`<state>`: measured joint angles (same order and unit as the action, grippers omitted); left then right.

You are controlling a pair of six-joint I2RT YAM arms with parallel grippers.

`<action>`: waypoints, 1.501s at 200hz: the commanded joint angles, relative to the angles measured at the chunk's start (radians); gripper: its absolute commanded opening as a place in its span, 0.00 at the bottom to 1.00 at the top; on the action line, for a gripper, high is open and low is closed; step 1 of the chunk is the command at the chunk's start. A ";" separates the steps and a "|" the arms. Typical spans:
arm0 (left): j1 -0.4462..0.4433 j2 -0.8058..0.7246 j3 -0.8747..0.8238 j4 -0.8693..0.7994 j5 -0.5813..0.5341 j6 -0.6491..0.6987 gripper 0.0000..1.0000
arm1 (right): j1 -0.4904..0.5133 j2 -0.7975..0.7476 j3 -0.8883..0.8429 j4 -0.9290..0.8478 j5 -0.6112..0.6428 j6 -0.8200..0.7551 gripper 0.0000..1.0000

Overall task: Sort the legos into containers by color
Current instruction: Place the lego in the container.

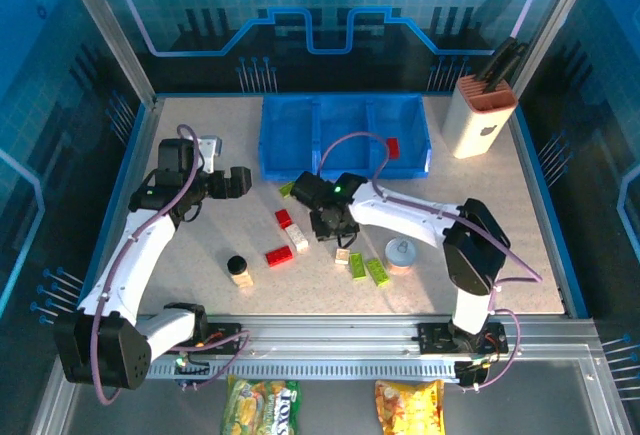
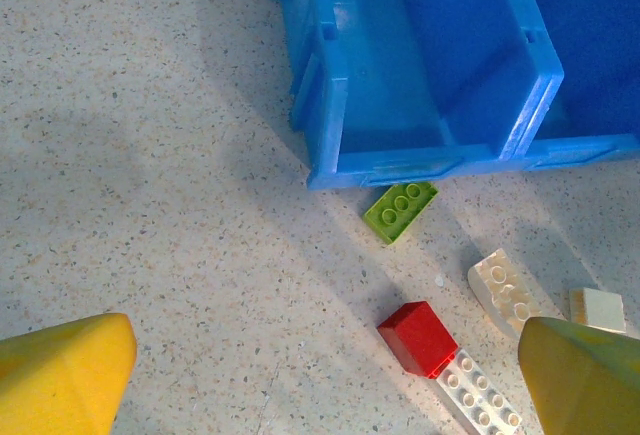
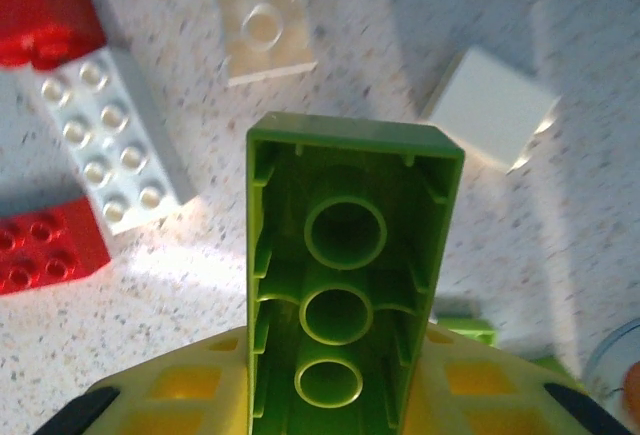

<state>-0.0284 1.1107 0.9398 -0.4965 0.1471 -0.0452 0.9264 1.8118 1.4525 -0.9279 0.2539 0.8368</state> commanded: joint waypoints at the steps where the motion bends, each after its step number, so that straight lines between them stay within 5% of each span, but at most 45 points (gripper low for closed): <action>1: 0.007 -0.020 0.008 -0.019 -0.009 0.015 0.99 | -0.060 -0.020 0.052 -0.044 0.003 -0.080 0.34; 118: 0.007 -0.027 0.004 -0.017 -0.014 0.018 0.99 | -0.312 0.203 0.379 -0.053 -0.031 -0.286 0.33; 300: 0.007 -0.018 0.004 -0.018 -0.003 0.019 0.99 | -0.434 0.722 0.880 -0.013 -0.007 -0.380 0.33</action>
<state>-0.0284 1.1061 0.9398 -0.4965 0.1436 -0.0448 0.5098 2.4863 2.2726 -0.9310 0.2329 0.4694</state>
